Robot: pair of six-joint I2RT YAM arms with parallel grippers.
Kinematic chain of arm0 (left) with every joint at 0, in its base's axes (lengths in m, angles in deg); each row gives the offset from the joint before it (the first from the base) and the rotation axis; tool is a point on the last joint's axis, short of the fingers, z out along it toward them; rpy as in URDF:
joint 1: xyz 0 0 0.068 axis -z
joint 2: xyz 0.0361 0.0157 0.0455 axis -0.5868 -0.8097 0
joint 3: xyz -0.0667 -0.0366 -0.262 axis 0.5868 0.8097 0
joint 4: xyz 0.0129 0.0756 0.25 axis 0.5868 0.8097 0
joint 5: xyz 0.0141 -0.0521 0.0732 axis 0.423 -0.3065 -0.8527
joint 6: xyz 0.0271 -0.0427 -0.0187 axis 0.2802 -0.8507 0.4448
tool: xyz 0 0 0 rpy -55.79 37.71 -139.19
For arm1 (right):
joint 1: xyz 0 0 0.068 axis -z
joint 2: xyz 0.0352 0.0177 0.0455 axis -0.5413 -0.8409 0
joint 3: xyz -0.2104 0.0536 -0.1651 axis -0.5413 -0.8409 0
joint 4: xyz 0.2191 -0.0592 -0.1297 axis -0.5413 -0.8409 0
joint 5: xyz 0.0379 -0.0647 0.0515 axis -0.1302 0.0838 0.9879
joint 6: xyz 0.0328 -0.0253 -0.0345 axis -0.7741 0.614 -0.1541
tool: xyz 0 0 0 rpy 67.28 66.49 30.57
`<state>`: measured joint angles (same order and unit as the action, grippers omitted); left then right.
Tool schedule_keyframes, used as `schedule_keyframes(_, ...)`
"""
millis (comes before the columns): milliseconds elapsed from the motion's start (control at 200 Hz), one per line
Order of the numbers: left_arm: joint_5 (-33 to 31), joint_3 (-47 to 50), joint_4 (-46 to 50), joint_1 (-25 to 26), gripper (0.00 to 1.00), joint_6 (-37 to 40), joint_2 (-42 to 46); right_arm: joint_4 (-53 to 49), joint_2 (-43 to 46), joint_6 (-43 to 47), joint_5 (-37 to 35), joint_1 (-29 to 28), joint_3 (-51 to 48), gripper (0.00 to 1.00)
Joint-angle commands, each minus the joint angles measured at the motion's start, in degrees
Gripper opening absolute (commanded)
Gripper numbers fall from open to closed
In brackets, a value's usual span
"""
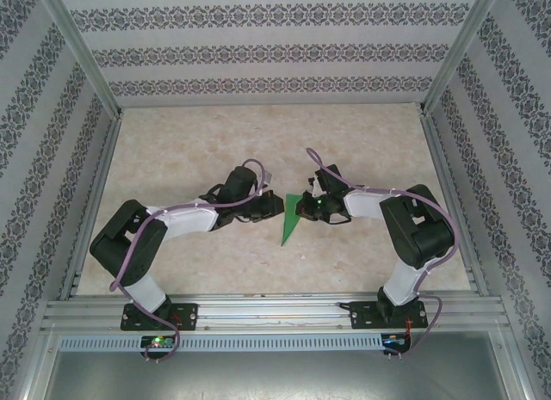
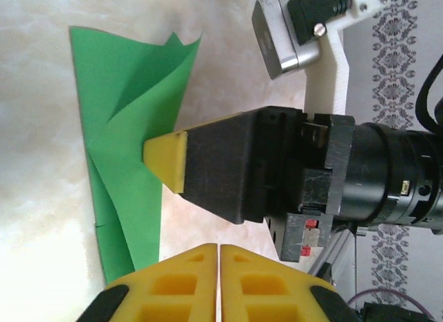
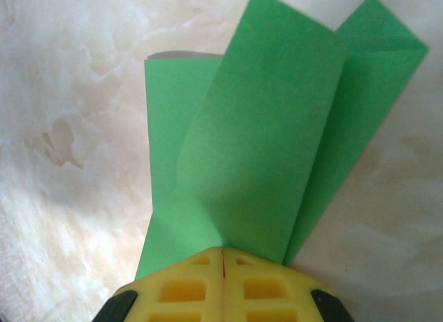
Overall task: Fold a paper plane with a square sheet of paper (fold left side to right side)
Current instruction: Fold the wing for the fifth time at the center of the table.
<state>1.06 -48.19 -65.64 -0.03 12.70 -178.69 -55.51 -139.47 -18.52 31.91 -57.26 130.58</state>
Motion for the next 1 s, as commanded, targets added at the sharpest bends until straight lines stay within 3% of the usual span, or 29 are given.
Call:
schedule_keyframes(0,3.5,-1.7,2.1,1.4,0.08,-0.5,-1.9,-6.3,-2.8,0.4,-3.4,0.0,-2.5,0.00)
schedule_keyframes(435,6.1,-0.4,-6.9,2.9,0.06,-4.8,-10.3,-7.3,-3.1,1.2,-3.7,0.0,-2.1,0.00)
schedule_keyframes(999,5.1,0.9,-6.2,3.1,0.06,-4.1,-14.0,-8.9,-3.5,1.9,-4.4,0.0,-1.3,0.00)
